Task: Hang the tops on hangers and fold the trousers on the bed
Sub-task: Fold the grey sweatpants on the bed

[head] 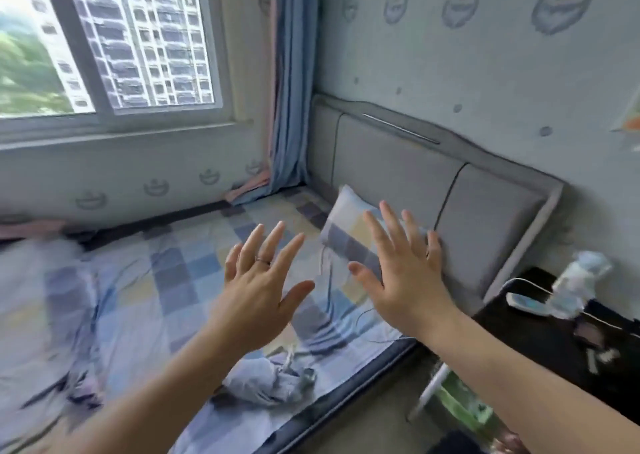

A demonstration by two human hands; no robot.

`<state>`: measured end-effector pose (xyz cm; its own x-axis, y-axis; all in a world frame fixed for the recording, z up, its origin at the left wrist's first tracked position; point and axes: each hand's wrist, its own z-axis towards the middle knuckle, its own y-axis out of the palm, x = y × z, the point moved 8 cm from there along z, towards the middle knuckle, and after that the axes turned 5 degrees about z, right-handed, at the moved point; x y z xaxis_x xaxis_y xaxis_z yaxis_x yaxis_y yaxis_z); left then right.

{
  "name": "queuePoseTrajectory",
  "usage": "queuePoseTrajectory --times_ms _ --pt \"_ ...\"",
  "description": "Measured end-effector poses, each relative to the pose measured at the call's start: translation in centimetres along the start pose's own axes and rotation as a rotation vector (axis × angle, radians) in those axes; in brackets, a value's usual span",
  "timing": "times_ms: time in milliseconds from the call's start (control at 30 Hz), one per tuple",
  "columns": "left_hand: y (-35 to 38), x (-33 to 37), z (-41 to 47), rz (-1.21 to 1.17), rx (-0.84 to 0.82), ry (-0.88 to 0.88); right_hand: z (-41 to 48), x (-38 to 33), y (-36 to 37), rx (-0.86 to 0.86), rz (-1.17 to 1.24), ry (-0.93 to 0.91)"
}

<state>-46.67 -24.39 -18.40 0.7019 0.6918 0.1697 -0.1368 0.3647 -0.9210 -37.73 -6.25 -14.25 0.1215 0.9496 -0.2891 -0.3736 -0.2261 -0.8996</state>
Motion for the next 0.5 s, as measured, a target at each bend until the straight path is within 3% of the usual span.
queuePoseTrajectory --times_ms 200,500 --pt "7.2 -11.3 -1.4 0.046 -0.123 -0.269 7.0 -2.1 14.0 -0.204 0.085 -0.043" --pt "22.0 -22.8 -4.1 -0.039 -0.435 -0.703 13.0 1.7 32.9 -0.624 0.1 0.04"
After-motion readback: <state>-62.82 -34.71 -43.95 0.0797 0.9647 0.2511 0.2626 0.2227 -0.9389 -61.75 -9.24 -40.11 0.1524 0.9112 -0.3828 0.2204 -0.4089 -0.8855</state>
